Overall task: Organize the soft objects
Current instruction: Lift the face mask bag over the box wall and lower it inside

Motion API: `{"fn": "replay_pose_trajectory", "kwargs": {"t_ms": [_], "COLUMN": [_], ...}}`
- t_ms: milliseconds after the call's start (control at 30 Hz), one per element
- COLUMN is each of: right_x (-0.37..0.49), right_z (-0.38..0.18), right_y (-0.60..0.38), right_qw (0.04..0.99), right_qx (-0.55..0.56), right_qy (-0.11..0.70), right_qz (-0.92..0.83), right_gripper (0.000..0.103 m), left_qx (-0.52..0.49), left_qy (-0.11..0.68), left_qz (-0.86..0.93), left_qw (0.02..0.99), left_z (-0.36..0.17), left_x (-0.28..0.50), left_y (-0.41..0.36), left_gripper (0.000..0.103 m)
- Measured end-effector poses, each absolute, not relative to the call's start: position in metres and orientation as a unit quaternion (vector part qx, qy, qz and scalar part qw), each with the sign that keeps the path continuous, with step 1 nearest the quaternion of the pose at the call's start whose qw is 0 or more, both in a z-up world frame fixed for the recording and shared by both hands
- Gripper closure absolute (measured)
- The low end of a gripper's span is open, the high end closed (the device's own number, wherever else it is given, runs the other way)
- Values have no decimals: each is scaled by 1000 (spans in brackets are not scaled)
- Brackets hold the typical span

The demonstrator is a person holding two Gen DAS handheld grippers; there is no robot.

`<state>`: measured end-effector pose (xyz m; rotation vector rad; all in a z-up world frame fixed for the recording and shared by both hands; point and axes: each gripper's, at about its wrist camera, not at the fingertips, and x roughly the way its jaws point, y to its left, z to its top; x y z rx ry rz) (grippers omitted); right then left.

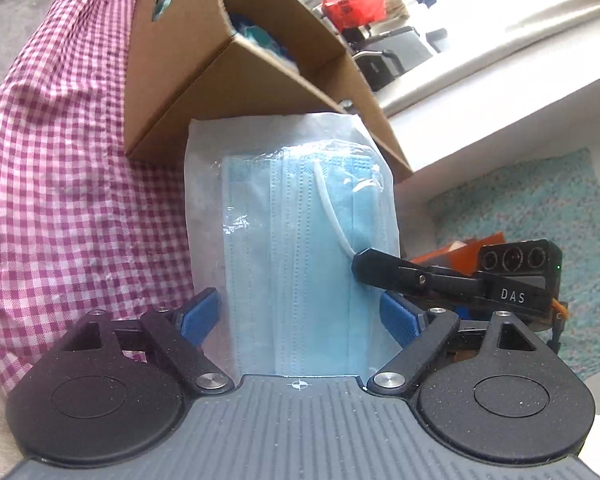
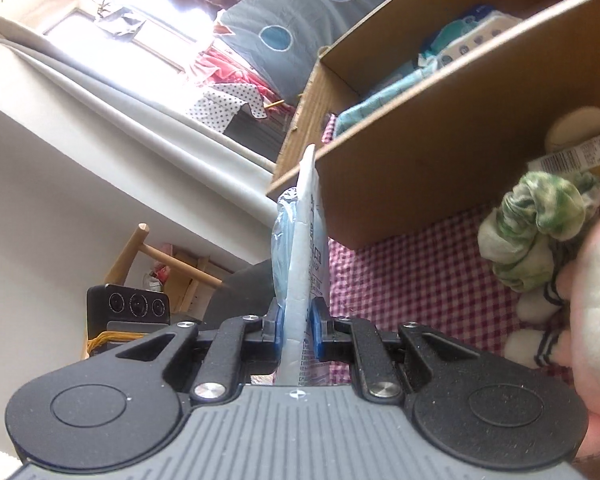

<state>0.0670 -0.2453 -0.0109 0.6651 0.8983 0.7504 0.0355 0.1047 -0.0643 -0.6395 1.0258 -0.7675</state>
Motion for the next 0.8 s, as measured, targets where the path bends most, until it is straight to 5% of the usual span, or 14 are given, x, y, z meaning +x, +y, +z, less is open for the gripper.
{"fn": "replay_pose_trajectory", "kwargs": {"t_ms": [333, 800], "right_x": [72, 199], "right_z": [65, 135], "right_y": [-259, -327], "right_qw": [821, 850], "right_qx": [262, 245], "right_qy": [330, 303], "right_qz": [386, 354], "right_gripper": [88, 88], "left_qx": [-258, -192], "left_qy": [381, 354], "left_qz": [-389, -410], "left_qw": [798, 818], "left_z": [6, 89], "left_x": [31, 156], "left_y": [80, -14], "left_gripper": [16, 16]}}
